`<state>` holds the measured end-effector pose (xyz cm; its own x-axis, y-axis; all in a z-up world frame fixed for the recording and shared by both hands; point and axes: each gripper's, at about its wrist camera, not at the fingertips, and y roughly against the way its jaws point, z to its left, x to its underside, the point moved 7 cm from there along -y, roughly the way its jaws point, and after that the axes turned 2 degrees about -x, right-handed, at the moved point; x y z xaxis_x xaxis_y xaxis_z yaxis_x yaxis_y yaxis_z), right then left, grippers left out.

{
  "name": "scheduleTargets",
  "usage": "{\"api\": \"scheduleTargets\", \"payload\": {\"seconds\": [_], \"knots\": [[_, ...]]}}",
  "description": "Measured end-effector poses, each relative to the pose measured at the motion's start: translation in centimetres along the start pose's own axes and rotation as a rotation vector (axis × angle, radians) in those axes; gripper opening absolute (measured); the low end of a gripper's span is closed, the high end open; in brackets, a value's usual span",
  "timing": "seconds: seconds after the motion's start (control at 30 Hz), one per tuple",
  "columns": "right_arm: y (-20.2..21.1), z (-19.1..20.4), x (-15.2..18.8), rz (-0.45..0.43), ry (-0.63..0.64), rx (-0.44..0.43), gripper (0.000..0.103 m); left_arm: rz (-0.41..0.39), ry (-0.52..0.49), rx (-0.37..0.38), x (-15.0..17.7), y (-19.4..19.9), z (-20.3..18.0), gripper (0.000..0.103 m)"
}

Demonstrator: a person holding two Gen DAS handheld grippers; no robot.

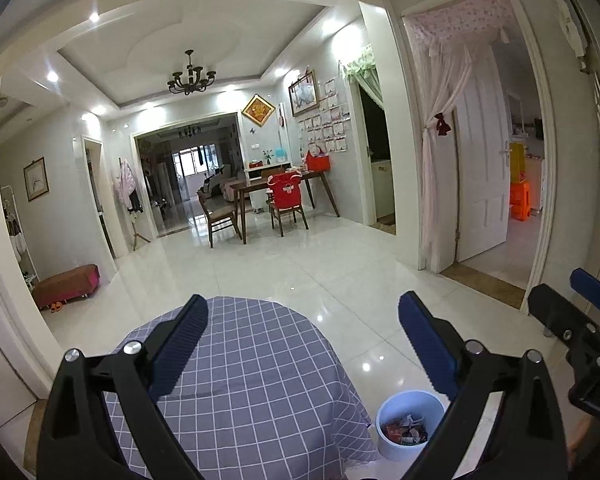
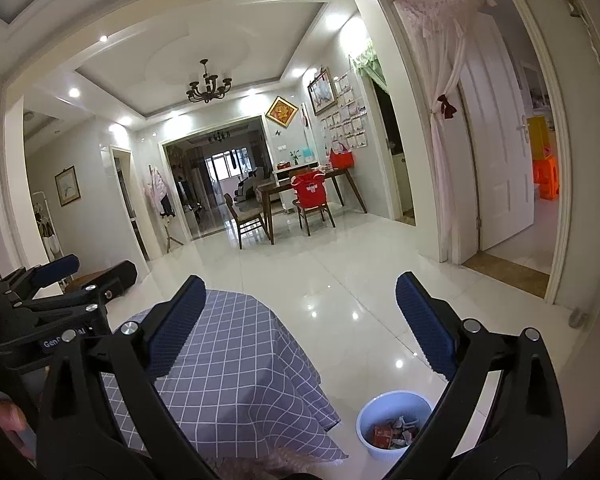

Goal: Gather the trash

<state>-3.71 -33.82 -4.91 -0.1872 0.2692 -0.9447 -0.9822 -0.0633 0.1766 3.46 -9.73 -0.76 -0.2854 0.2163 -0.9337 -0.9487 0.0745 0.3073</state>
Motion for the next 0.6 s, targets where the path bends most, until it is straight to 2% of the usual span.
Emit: {"api": "scheduleTargets", "payload": {"seconds": [0.6], "knots": [[-0.95, -0.48, 0.74, 0.028, -0.018, -0.013, 0.094, 0.011, -0.023, -0.005, 0.27, -1.03, -0.76, 0.094]]}}
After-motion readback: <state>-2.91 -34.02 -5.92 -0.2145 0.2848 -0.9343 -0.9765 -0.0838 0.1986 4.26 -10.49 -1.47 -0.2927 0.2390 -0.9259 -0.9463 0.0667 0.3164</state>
